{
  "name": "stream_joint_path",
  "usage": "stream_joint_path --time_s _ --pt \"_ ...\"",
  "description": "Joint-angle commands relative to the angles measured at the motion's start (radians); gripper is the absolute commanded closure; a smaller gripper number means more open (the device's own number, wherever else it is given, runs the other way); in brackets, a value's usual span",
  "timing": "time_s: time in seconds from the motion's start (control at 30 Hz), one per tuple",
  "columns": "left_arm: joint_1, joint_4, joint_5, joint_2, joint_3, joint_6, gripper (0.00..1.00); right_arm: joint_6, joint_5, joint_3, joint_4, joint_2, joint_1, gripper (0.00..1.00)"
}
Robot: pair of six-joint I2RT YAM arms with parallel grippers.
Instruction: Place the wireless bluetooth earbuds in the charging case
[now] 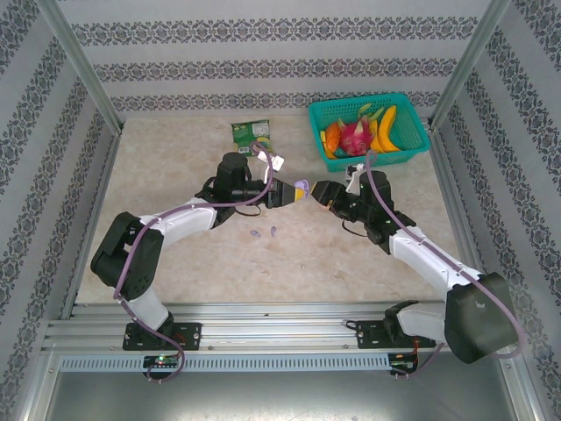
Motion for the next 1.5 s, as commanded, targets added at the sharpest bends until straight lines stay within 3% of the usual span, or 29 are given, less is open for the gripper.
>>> stream_joint_path --time_s 0.0,0.47,0.53,0.67,0.9,1.13,1.47 --pt "-0.008 0.066 0.044 -0.040 0.006 0.005 1.00 -0.026 0.002 0.013 -0.003 -0.002 -0.004 0.43" --pt "-0.008 -0.002 -0.021 -0.039 0.014 0.051 0.95 0.076 0.020 0.021 -0.059 -0.183 -0.001 0.31" --pt "-0.008 -0.005 -0.046 -0.047 0.011 0.058 0.91 0.110 0.050 0.042 -0.091 -0.182 0.002 0.29" --pt "-0.009 -0.007 -0.094 -0.066 0.005 0.069 0.87 0.215 0.128 0.082 -0.149 -0.153 0.017 0.26" --pt "-0.026 -0.003 -0.141 -0.067 0.006 0.080 0.94 0.355 0.249 0.134 -0.149 -0.095 0.079 0.24" --pt "-0.044 -0.003 -0.160 -0.049 0.016 0.087 0.96 0.471 0.287 0.168 -0.114 -0.015 0.125 0.24" --pt "-0.061 -0.016 -0.159 -0.024 0.038 0.095 0.96 0.498 0.292 0.223 -0.076 0.072 0.173 0.26"
